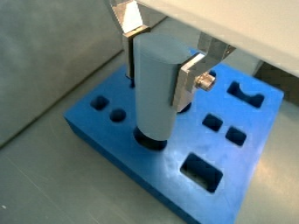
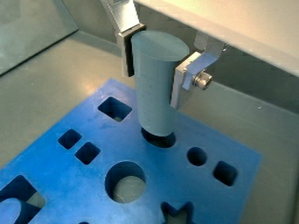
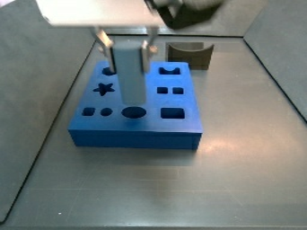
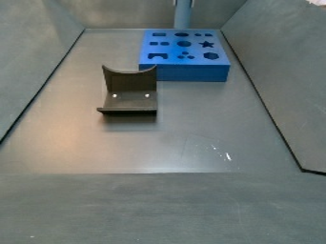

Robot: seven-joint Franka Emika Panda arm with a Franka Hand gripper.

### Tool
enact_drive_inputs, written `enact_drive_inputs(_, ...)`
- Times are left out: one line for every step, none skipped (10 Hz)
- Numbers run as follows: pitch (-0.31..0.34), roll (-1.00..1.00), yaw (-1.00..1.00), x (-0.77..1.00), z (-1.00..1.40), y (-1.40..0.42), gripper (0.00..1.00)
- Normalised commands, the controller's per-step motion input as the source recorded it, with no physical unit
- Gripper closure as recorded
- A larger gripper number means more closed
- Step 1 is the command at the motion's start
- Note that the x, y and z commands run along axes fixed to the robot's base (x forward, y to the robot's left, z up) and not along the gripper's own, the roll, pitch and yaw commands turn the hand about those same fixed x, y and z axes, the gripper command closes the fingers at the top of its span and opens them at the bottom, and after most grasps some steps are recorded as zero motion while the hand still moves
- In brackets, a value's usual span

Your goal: Insert the oval object.

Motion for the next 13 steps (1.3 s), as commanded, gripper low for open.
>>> enact_drive_inputs(0.000,0.36,0.02,0.00,-0.54,-0.09,1.00)
enact_drive_inputs(0.000,0.29,0.00,0.00,-0.61,-0.10,1.00)
enact_drive_inputs(0.000,0.25,0.00,0.00,-0.58,-0.10,1.00)
enact_drive_inputs(0.000,0.15,0.00,-0.01,-0.59,-0.11,1.00)
enact_drive_inputs(0.000,0.11,0.00,-0.11,-0.57,-0.07,1.00)
enact_drive_inputs(0.000,0.14,0.00,-0.17,-0.53,0.00,1.00)
enact_drive_inputs(0.000,0.13,0.00,-0.19,-0.49,0.00,1.00)
enact_drive_inputs(-0.016,0.00,0.00,0.01,-0.50,0.00,1.00)
enact_drive_inputs(-0.047,-0.02,-0.03,0.19,-0.55,0.00,1.00)
enact_drive_inputs(-0.066,-0.02,-0.02,0.19,-0.56,0.00,1.00)
enact_drive_inputs(-0.064,0.00,0.00,0.10,-0.51,0.00,1.00)
enact_drive_inputs(-0.057,0.00,-0.01,0.00,-0.40,0.05,1.00)
enact_drive_inputs(-0.076,-0.08,0.00,0.01,-0.24,0.03,1.00)
